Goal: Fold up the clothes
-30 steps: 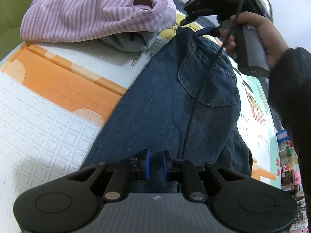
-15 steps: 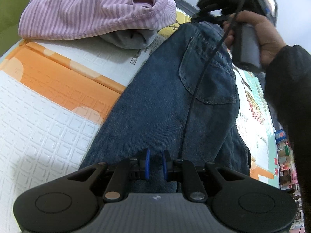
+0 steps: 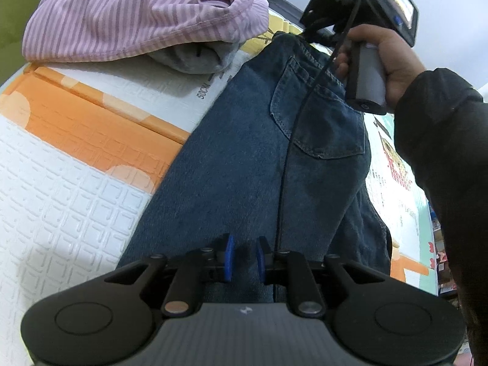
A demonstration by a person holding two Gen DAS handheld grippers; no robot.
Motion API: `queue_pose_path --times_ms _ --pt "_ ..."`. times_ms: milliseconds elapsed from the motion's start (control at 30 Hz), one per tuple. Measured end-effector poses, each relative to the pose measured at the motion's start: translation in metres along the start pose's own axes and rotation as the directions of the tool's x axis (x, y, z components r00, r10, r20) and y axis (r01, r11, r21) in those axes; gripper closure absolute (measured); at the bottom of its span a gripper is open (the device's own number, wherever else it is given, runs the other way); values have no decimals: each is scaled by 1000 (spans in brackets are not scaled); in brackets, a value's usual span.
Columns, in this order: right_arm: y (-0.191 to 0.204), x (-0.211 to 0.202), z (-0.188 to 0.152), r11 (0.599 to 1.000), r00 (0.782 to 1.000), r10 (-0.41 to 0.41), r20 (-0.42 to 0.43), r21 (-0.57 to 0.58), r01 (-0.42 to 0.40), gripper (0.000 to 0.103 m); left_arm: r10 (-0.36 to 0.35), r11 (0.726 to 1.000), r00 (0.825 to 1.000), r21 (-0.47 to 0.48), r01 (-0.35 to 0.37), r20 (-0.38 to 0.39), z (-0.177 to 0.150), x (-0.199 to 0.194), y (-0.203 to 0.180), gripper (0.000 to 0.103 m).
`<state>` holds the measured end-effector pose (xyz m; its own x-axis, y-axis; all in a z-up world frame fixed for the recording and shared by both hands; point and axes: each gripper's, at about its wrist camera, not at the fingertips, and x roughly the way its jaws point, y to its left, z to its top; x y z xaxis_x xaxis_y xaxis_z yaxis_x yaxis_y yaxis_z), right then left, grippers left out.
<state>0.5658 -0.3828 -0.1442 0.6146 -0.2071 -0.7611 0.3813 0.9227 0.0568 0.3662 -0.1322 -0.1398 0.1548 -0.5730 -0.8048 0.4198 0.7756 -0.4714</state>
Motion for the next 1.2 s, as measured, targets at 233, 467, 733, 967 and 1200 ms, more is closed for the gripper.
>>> queue_pose_path --times_ms 233,467,733,967,1200 --pt "-28 -24 4 995 997 73 31 69 -75 95 10 1000 1000 21 -10 -5 1 -4 -7 80" --pt "-64 -70 0 990 990 139 -29 -28 -140 95 -19 996 1000 87 17 19 0 -16 -32 79" --pt "-99 -76 -42 985 976 133 -175 -83 -149 94 -42 985 998 167 48 -39 -13 -10 -60 76" --pt "-107 -51 -73 996 982 60 -178 -61 -71 101 13 988 993 155 6 -117 -24 6 -56 73" --pt "-109 -82 -68 990 983 139 -118 11 -138 84 -4 990 996 142 16 -85 -23 -17 -60 68"
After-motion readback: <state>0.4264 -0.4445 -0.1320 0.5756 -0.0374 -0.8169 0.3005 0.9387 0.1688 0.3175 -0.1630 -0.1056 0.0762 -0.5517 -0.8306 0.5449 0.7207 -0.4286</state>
